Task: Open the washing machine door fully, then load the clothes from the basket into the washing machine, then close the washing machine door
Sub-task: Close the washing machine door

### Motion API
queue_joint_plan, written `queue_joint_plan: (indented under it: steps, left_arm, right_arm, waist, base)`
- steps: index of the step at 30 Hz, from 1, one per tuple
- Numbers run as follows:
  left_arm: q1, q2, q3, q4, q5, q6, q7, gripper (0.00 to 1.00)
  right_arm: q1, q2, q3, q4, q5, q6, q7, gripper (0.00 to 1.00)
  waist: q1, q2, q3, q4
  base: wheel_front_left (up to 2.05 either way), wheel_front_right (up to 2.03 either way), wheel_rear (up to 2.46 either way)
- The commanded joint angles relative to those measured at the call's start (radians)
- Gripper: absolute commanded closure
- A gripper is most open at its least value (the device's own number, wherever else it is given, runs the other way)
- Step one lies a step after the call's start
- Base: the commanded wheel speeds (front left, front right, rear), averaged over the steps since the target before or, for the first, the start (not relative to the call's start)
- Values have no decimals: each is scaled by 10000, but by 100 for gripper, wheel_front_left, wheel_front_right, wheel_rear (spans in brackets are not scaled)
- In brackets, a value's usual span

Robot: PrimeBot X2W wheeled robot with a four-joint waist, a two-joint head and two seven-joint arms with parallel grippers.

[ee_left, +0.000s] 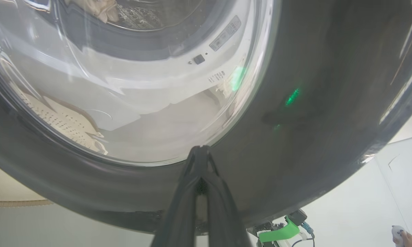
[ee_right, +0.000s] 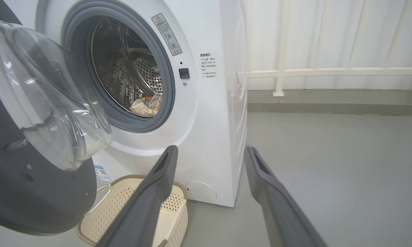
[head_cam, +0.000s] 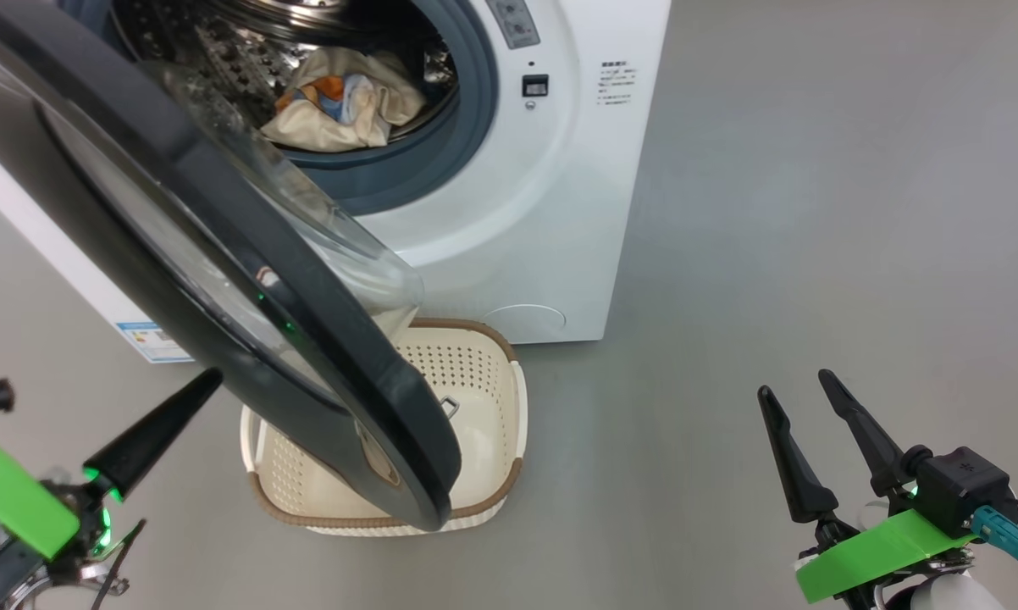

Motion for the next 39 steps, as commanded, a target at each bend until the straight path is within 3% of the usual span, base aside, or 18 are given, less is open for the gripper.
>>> queue_joint_plan:
  steps: [1, 2, 4, 5, 6, 7, 12, 20, 32, 36, 39]
  left_arm:
    - [-97, 340, 522, -120, -52, -50, -134, 100]
    - [-2, 344, 617, -47, 6, -50, -302, 100]
    - [211, 352, 721, 88, 114, -50, -576, 73]
    - [311, 362, 805, 170, 201, -50, -779, 56]
    - [400, 387, 871, 266, 340, -50, -1014, 9]
    - [484, 399, 893, 343, 424, -50, -1194, 0]
    - [760, 469, 1031, 781, 1037, -50, -2610, 0]
    - [1081, 791, 431, 1169, 2137, -50, -5075, 0]
    - [1413, 1875, -1629, 2013, 3992, -50, -10187, 0]
    - [1250, 2126, -2017, 2558, 5428, -50, -10709, 0]
    - [1099, 1802, -1481, 2523, 6806, -50, -10728, 0]
  right_arm:
    - [-163, -151, 179, -215, -73, 44, -80, 0]
    - [-146, -158, 180, -211, -69, 44, -80, 0]
    - [-98, -177, 178, -206, -59, 44, -80, 0]
    - [-77, -189, 176, -205, -52, 44, -80, 0]
    - [-55, -201, 186, -199, -48, 44, -80, 0]
    - [-39, -212, 196, -192, -44, 44, -80, 0]
    - [26, -252, 249, -166, -26, 44, -80, 0]
    - [43, -273, 311, -147, -2, 44, -80, 0]
    - [98, -212, 347, -170, 3, 44, -80, 0]
    - [72, -179, 325, -184, -9, 44, -80, 0]
    - [66, -155, 295, -197, -31, 44, -80, 0]
  waist:
    - [0, 0, -69, 102]
    - [0, 0, -94, 141]
    - [0, 0, -153, 216]
    - [0, 0, -177, 261]
    - [0, 0, -211, 307]
    - [0, 0, -233, 347]
    - [0, 0, -379, 548]
    - [0, 0, -540, 735]
    - [0, 0, -610, 884]
    - [0, 0, -565, 945]
    - [0, 0, -543, 1004]
  base:
    - [0, 0, 0]
    - [0, 0, 0]
    - [0, 0, 0]
    - [0, 0, 0]
    - [0, 0, 0]
    - [0, 0, 0]
    - [0, 0, 0]
    - [0, 0, 0]
    - [0, 0, 0]
    - [0, 0, 0]
    - [0, 0, 0]
